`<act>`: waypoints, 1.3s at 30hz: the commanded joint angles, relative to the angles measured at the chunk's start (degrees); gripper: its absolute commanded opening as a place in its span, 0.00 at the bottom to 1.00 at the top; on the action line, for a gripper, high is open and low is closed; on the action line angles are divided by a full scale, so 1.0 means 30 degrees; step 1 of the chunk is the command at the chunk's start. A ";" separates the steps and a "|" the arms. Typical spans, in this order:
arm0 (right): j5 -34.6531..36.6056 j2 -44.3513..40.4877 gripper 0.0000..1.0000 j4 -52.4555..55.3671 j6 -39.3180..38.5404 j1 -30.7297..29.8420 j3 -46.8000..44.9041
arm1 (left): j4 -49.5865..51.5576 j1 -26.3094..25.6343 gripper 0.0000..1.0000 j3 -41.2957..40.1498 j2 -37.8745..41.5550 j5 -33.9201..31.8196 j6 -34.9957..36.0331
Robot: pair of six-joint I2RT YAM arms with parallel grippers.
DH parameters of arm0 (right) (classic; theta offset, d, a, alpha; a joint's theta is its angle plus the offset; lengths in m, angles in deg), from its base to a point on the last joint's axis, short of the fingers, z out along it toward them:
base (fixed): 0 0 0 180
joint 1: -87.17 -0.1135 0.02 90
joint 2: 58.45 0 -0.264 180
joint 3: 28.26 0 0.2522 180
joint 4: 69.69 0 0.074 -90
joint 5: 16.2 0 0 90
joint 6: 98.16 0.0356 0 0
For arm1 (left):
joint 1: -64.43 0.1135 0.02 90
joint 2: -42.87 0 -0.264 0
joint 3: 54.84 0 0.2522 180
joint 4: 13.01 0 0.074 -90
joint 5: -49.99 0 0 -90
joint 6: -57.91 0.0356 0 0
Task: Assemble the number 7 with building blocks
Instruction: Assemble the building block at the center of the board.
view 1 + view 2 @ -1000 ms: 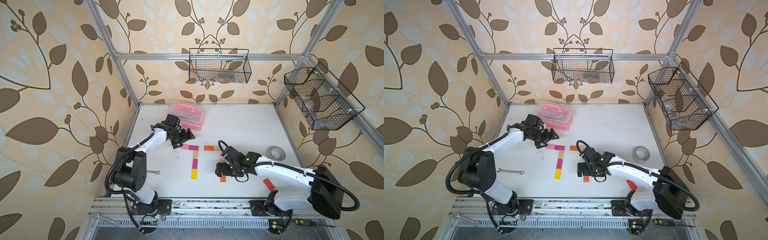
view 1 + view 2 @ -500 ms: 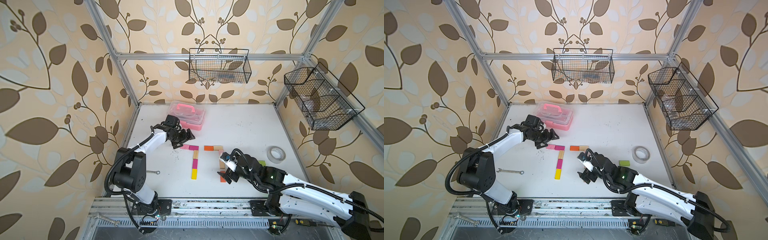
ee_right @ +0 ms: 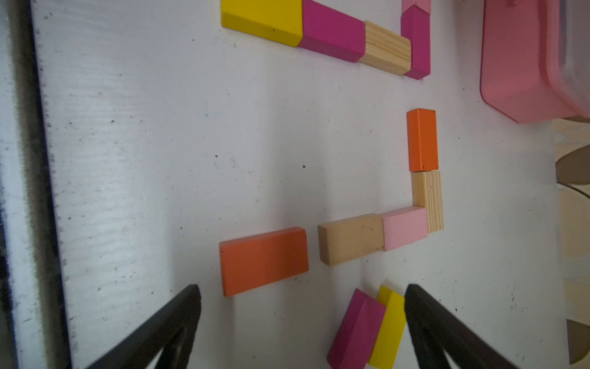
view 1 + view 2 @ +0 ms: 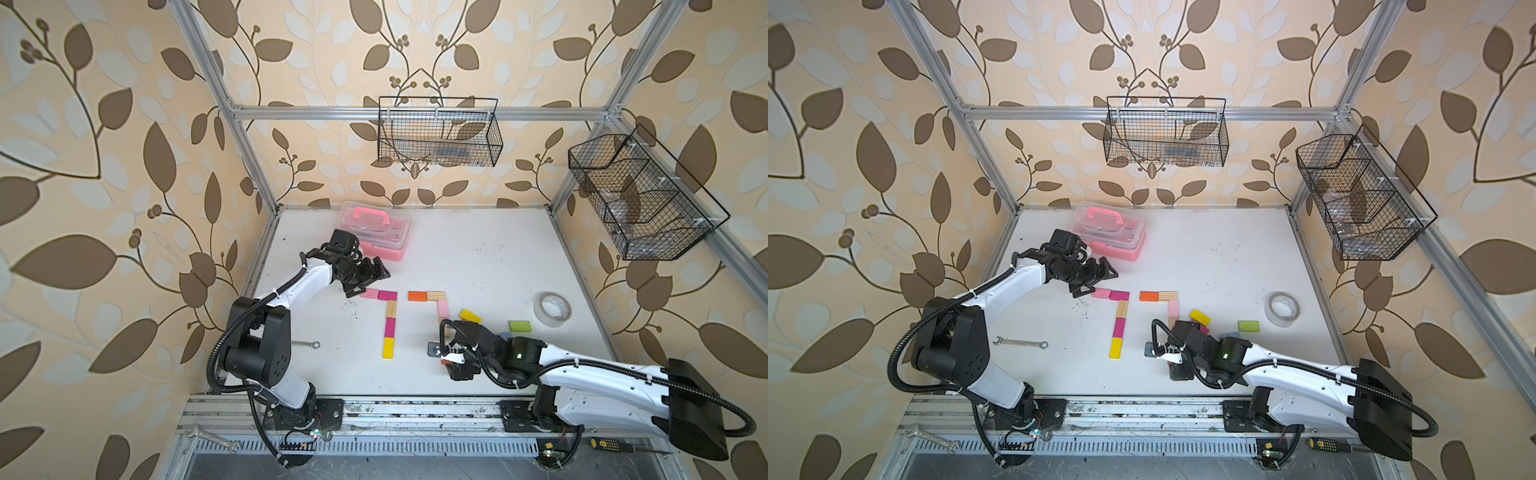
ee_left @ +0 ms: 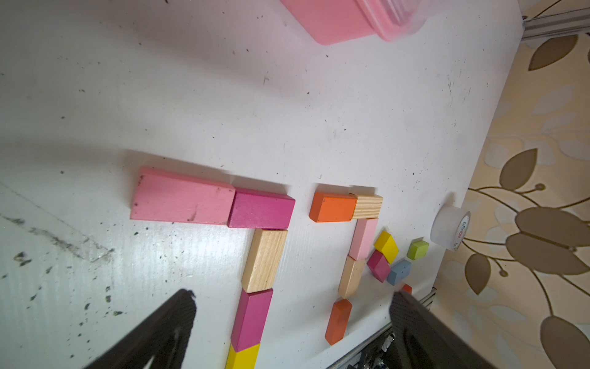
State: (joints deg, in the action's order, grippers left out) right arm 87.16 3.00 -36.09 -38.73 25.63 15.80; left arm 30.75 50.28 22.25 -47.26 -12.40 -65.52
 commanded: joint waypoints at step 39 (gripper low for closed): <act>0.0061 0.3312 1.00 -0.2054 -0.0708 0.1243 -0.0494 | 0.0663 0.0352 0.98 0.0532 -0.0428 0.0113 0.0525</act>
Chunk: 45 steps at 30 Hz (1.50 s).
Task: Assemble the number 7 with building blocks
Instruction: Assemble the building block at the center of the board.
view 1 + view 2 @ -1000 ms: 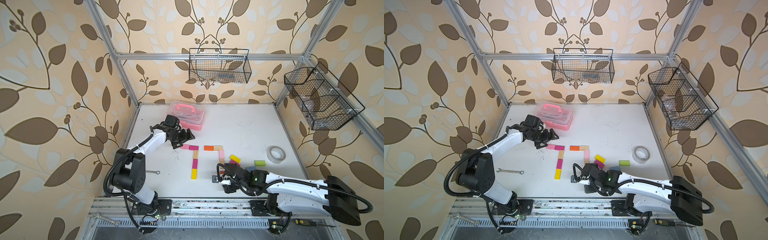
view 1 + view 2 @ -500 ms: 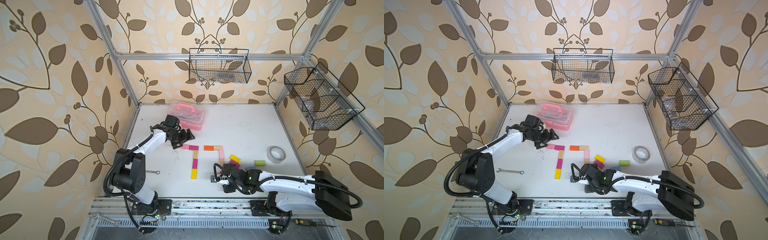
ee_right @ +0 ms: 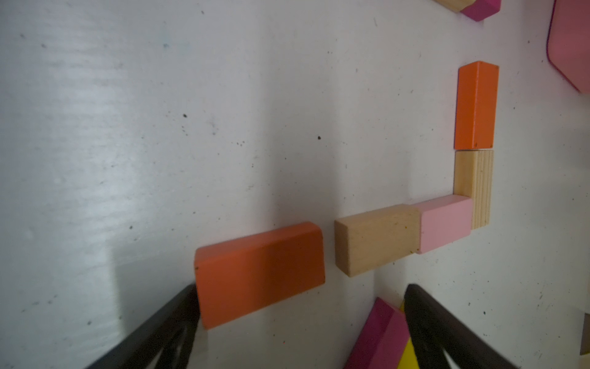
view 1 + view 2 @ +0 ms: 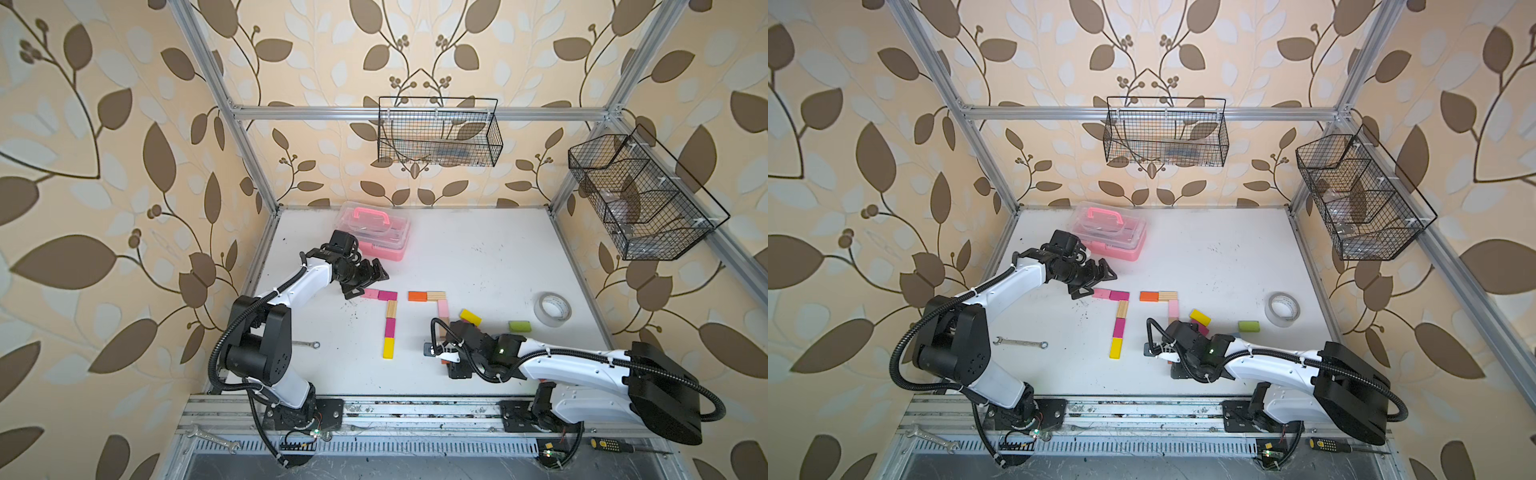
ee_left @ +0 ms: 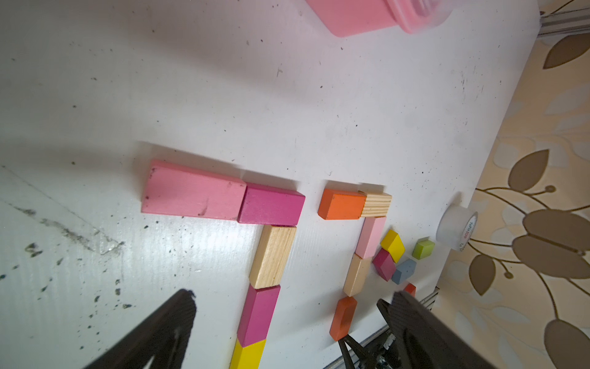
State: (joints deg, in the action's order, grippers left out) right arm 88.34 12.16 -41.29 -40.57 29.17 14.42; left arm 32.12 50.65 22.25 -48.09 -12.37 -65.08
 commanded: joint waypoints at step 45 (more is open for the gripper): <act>-0.0445 0.0612 1.00 -0.0630 0.0818 0.1138 0.0150 | 0.0338 0.0639 0.98 0.0623 -0.0179 0.0133 0.0609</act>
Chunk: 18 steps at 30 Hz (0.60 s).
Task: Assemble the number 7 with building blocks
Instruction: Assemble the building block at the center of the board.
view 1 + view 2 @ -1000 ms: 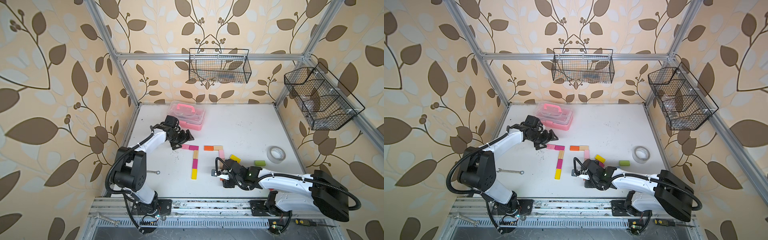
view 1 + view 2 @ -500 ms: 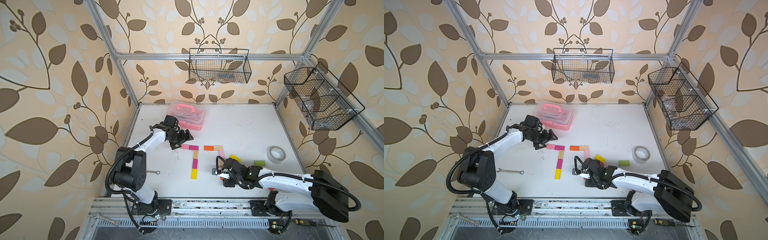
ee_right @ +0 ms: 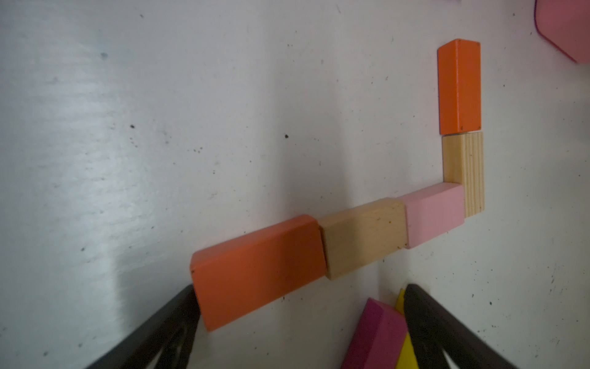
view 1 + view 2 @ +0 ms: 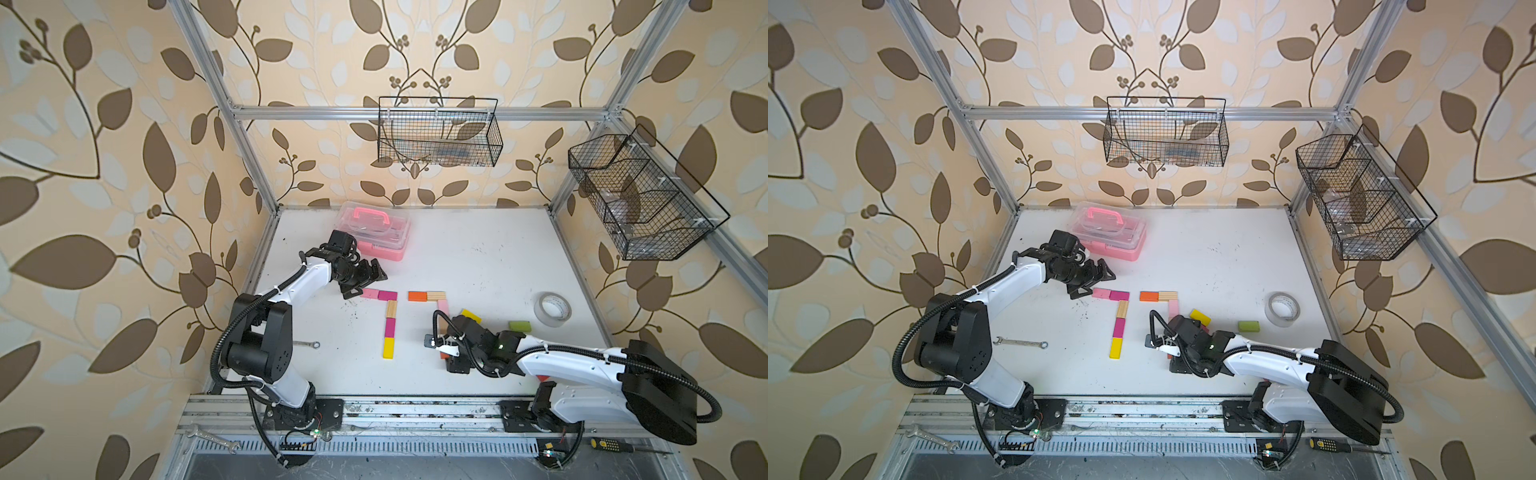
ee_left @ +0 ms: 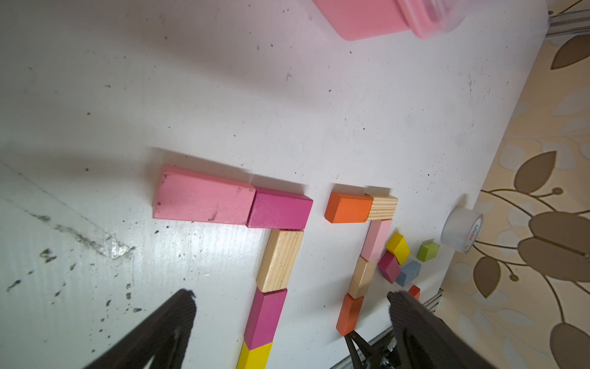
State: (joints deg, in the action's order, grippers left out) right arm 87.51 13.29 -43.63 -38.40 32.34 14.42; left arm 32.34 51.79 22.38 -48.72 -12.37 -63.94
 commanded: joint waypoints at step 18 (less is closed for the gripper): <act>0.2925 -0.3029 1.00 0.6920 1.9092 0.2656 0.6953 | 0.0268 0.0493 0.98 0.0687 0.0236 0.0351 0.0394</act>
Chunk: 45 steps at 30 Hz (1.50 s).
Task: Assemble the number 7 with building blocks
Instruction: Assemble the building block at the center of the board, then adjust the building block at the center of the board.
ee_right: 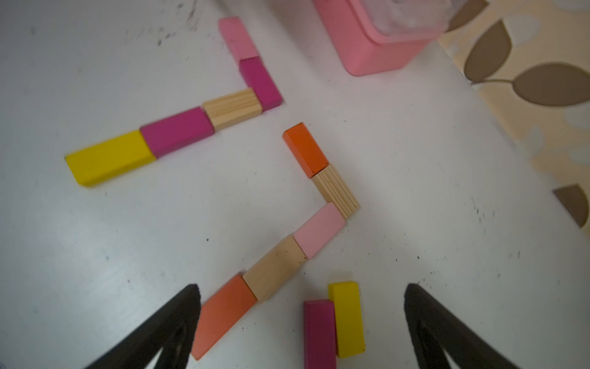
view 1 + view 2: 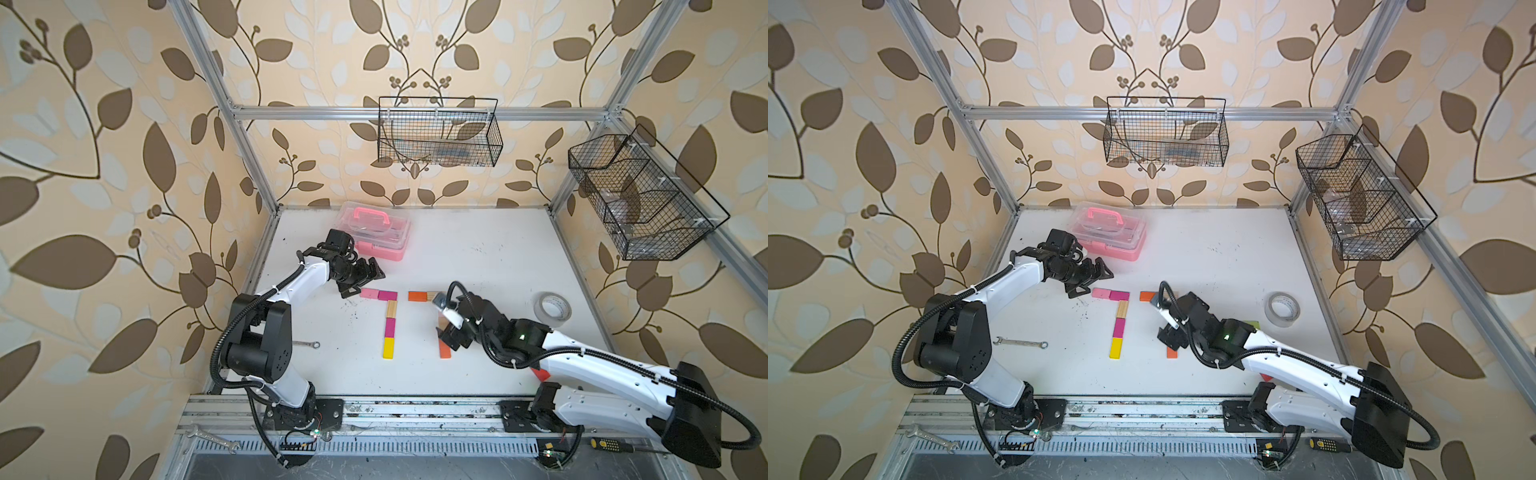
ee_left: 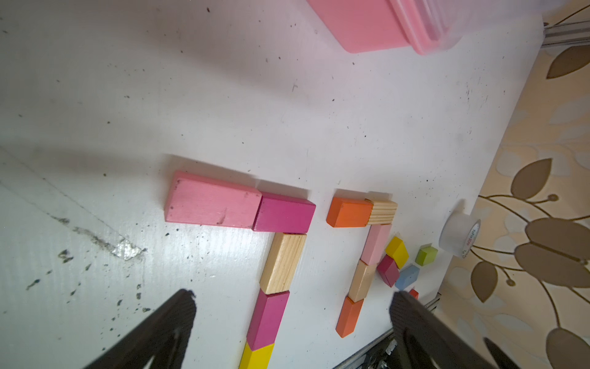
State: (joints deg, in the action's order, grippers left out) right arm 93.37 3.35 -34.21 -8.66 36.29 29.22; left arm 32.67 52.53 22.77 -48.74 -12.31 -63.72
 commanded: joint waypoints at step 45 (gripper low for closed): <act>-0.6555 1.2620 0.71 0.6840 1.5911 0.0798 0.4162 | 0.0369 0.0276 0.98 -0.0193 0.1358 0.0397 0.0270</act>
State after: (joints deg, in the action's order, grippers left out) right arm 74.14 40.00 -13.10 38.91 38.20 43.14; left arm 32.69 52.53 22.29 -46.54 -11.52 -63.72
